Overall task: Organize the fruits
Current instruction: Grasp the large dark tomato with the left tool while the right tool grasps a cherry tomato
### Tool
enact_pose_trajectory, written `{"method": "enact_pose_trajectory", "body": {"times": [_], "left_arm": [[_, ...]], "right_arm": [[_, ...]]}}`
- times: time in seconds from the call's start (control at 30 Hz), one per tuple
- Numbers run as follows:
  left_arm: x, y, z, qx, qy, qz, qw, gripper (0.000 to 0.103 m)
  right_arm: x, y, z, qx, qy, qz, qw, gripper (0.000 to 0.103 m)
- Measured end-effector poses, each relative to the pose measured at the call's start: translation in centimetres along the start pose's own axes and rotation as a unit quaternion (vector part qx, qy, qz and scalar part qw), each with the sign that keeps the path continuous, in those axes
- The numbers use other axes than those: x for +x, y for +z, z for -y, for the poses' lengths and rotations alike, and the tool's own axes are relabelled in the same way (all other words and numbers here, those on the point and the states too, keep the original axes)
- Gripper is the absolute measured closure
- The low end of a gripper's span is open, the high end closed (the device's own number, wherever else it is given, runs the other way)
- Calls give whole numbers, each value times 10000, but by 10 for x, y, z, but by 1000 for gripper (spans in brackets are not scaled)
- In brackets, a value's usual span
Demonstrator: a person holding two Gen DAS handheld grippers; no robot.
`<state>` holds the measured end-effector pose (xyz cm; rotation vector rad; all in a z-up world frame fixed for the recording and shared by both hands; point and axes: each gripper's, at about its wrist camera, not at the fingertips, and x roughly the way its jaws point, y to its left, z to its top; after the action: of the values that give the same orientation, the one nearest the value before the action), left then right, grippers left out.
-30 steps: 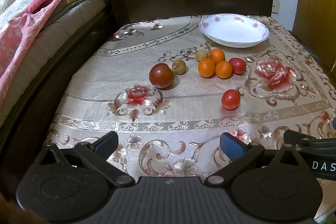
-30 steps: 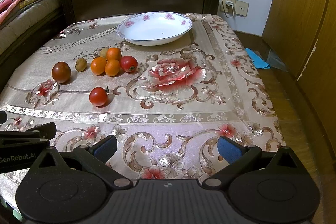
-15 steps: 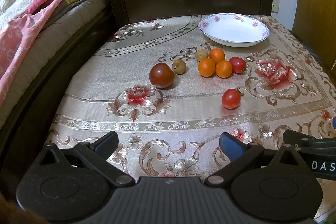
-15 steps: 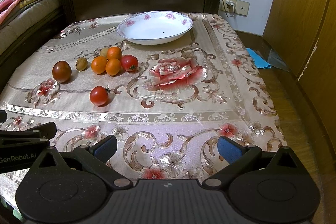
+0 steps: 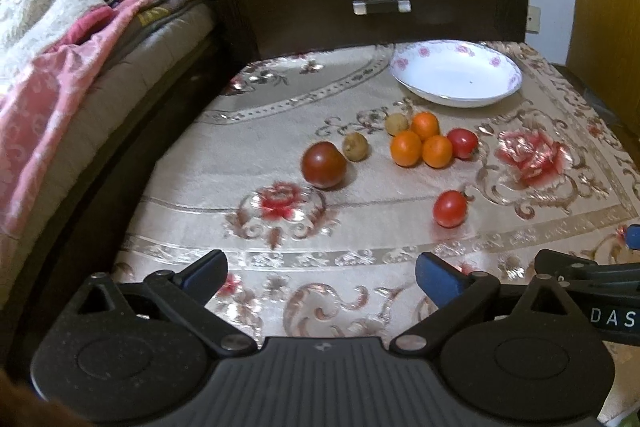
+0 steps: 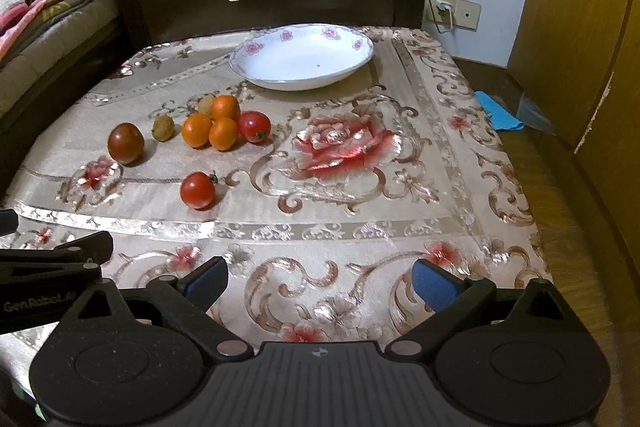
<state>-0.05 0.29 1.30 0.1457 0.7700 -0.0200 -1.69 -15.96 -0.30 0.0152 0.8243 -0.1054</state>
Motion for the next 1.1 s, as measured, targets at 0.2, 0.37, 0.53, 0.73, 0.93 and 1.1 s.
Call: {"method": "enact_pose_trajectory", "body": {"times": [0.2,0.37,0.53,0.73,0.93,1.1], "left_arm": [[5,12,-10,-21,45,-36,10000,0],[23,25,-18,-71,-77,-191,9998,1],[39,38,-16,274,-206,-144,9993,0],[70,55,-18,421,-386,-283,9980,0],[92,65,-12,648,-471,-302,9963,0],[110,70,-13,601,-582,-423,9956,2]], "right_arm": [[-3,13,-11,-121,354,5,9993,18],[7,29,-24,-442,717,7,9964,24],[22,46,-28,-675,1016,-87,9925,33],[46,60,-34,-968,1460,-362,9839,42],[63,64,-45,-1201,1725,-552,9761,48],[76,66,-46,-1198,1793,-738,9737,58]]}}
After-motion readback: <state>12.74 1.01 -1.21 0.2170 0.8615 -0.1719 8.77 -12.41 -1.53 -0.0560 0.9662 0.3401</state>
